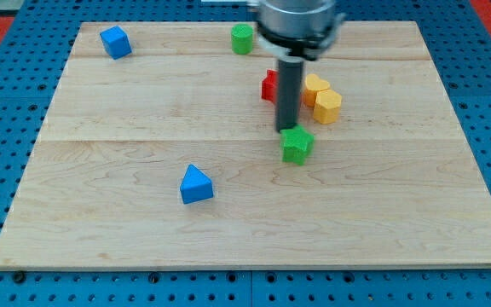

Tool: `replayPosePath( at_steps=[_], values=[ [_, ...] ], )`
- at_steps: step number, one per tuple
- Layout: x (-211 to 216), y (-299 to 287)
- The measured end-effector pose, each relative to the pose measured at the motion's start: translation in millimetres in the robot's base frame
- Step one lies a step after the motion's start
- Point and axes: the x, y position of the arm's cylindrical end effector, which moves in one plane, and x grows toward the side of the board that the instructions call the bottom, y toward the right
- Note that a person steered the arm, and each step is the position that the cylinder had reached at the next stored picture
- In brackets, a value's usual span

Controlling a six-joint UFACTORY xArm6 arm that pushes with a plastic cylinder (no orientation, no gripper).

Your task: Push the green star towards the top right corner

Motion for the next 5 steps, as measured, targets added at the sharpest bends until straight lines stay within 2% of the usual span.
replayPosePath(
  at_steps=[1, 2, 4, 5],
  values=[
    [7.8, -44.7],
    [54.6, -29.1],
    [70.9, 93.9],
    [60.5, 123.3]
  ],
)
